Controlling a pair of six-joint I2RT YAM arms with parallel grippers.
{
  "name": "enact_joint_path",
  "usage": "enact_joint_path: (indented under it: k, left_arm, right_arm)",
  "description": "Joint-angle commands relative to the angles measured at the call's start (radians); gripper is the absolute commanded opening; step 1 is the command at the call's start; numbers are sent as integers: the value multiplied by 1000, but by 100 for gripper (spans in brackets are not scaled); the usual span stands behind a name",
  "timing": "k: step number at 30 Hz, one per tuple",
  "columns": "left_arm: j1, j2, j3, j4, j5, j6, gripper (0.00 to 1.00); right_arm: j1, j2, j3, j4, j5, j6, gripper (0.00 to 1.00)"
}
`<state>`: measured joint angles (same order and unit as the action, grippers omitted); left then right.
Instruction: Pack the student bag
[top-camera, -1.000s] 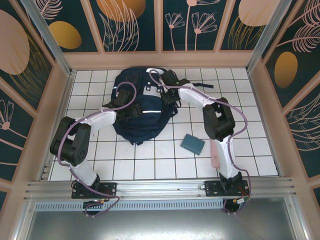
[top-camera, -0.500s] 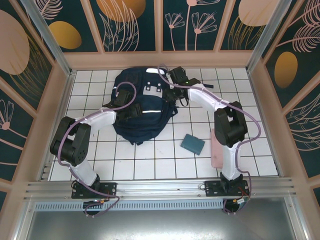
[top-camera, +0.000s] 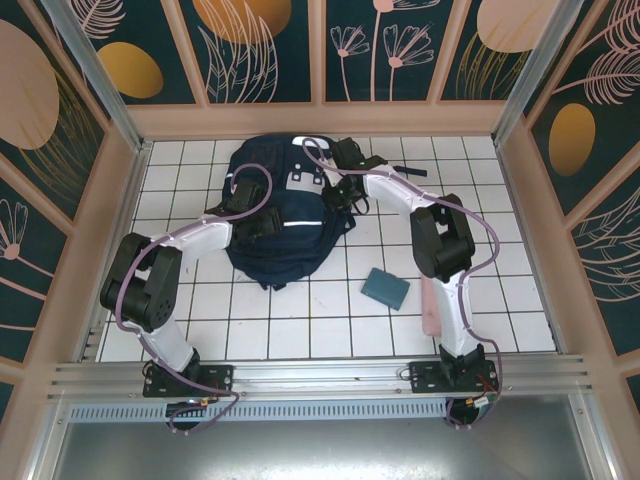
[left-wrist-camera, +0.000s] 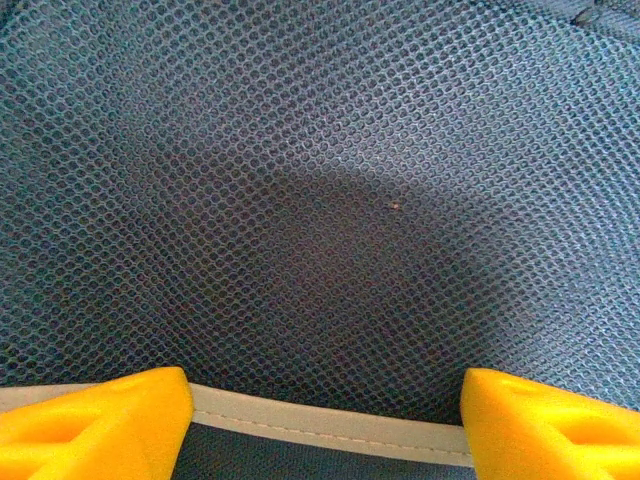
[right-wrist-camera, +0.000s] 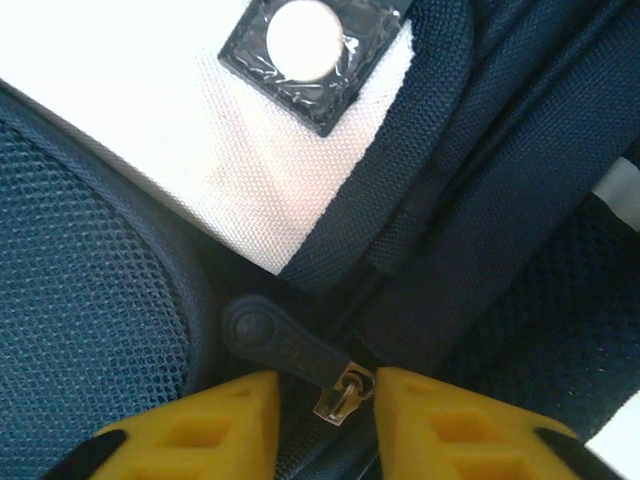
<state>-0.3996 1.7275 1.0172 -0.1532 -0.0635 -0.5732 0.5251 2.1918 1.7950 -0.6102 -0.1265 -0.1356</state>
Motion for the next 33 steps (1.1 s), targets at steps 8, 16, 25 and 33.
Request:
enact_joint_path:
  k: [8, 16, 25, 33]
  left_arm:
    - [13, 69, -17, -87, -25, -2, 73]
    - [13, 71, -35, -98, -41, 22, 73]
    - [13, 76, -39, -100, -56, 24, 73]
    - [13, 72, -29, -98, -38, 28, 72]
  right_arm:
    - [12, 51, 41, 26, 133, -98, 57]
    - [-29, -8, -6, 172, 196, 62, 52]
    - [-117, -219, -256, 351, 339, 341, 47]
    - [-101, -219, -236, 302, 4, 263, 48]
